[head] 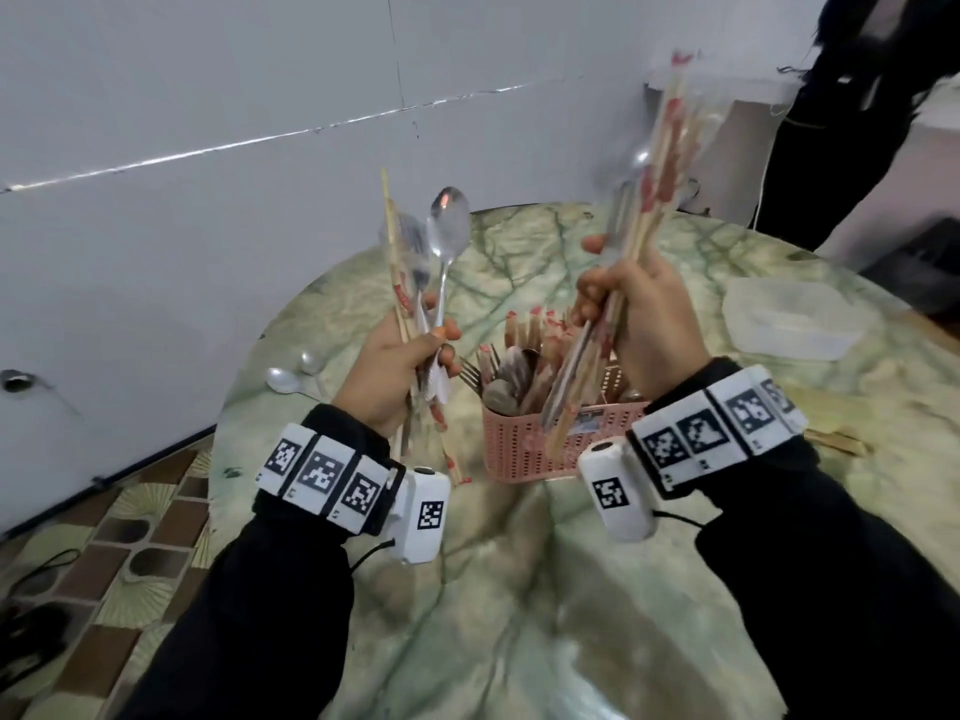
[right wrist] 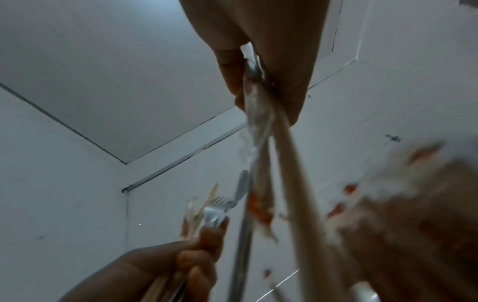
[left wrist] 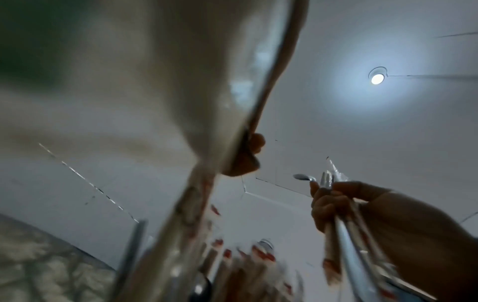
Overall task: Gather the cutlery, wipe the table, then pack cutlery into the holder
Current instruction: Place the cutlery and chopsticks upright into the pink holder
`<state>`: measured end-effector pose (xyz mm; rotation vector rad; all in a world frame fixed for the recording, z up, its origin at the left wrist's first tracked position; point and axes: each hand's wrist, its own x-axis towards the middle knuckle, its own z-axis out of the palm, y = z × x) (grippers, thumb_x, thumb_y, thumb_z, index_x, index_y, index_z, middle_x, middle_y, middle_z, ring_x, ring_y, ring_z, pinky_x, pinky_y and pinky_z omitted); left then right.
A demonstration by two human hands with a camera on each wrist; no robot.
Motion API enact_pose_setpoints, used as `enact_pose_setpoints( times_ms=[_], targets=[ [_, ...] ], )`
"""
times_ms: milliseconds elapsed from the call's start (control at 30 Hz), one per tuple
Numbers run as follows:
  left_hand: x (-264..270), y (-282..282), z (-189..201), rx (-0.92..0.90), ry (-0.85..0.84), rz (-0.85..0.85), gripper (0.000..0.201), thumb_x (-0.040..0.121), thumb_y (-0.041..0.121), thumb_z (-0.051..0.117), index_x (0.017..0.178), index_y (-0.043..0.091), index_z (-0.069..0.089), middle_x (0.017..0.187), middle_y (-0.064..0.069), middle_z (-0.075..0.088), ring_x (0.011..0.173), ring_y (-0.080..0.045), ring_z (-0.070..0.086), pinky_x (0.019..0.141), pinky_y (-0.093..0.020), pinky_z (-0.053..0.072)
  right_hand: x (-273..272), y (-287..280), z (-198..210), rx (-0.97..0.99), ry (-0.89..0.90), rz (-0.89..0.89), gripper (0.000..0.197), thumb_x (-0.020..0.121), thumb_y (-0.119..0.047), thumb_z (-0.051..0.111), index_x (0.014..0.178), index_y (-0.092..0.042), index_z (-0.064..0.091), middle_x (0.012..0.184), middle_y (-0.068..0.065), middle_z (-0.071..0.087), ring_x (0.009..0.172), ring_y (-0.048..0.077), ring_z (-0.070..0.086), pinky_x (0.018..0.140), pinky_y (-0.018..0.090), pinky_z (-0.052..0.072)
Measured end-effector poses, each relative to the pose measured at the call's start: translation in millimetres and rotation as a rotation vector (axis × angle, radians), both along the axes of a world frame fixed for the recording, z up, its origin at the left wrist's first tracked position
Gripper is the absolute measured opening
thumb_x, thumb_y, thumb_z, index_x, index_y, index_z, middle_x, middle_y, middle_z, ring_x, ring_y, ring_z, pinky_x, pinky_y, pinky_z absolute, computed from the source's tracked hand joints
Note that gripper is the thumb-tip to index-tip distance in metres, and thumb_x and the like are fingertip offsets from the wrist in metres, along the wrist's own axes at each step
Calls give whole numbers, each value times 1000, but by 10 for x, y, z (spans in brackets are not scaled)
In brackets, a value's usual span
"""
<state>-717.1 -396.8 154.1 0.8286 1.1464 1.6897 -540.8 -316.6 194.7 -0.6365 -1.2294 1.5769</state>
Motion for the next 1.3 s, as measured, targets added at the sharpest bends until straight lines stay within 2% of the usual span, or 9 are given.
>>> enact_pose_setpoints(
  times_ms=[367,500,600,867,933,1000,1100,1233,1300],
  targets=[
    [978,372,48,-13,18,128,21,88,-4,30,81,13,39,56,2,40,35,-6,27,36,-18,22,727,732,-227,181,68,-136,19,95,1,40,95,-18,44,69,3,46,52,13,54,58,28,51],
    [1198,492,37,-8,137,146,17,95,9,38,94,12,55,43,10,36,33,-3,26,34,-17,22,727,884,-300,216,73,-223,18,96,-1,41,92,-19,43,70,3,45,49,8,54,57,26,49],
    [1265,556,29,-7,166,178,13,95,17,45,88,11,54,46,9,37,35,-4,28,37,-19,24,712,1009,-314,226,80,-273,18,96,-3,42,93,-21,43,70,1,47,48,6,55,54,25,47],
    [1325,749,-3,69,200,212,17,97,23,41,82,15,46,55,5,36,34,1,33,36,-12,32,607,1041,-604,369,-256,-111,18,95,-9,49,96,-27,44,67,0,54,54,3,58,47,18,47],
    [1317,781,-22,94,219,192,18,97,23,40,82,16,45,49,10,41,35,0,32,37,-12,33,596,1069,-662,412,-339,-84,16,94,-9,50,99,-23,43,75,3,55,57,-1,60,54,16,50],
    [1309,807,-55,99,246,182,18,98,23,39,81,18,45,44,11,44,36,-1,32,38,-13,33,587,1098,-693,435,-392,-59,16,93,-10,53,100,-22,44,79,-3,53,62,-3,59,74,30,54],
    [1307,830,-99,96,303,181,19,98,25,39,81,21,45,44,12,43,38,-2,32,41,-16,31,590,1129,-708,503,-503,-39,13,83,-30,53,90,-36,44,80,-10,53,69,-4,57,96,50,43],
    [1319,840,-107,87,311,181,19,98,25,39,80,20,44,44,13,43,38,-2,31,42,-18,30,574,1152,-695,561,-550,-37,15,82,-33,51,95,-31,45,73,-16,54,73,4,55,96,58,37],
    [1324,840,-99,94,299,175,20,98,25,39,79,20,44,44,12,42,38,-2,30,42,-18,28,563,1146,-718,602,-560,-28,21,85,-30,52,103,-26,43,68,-17,54,74,11,57,96,54,36]
  ],
)
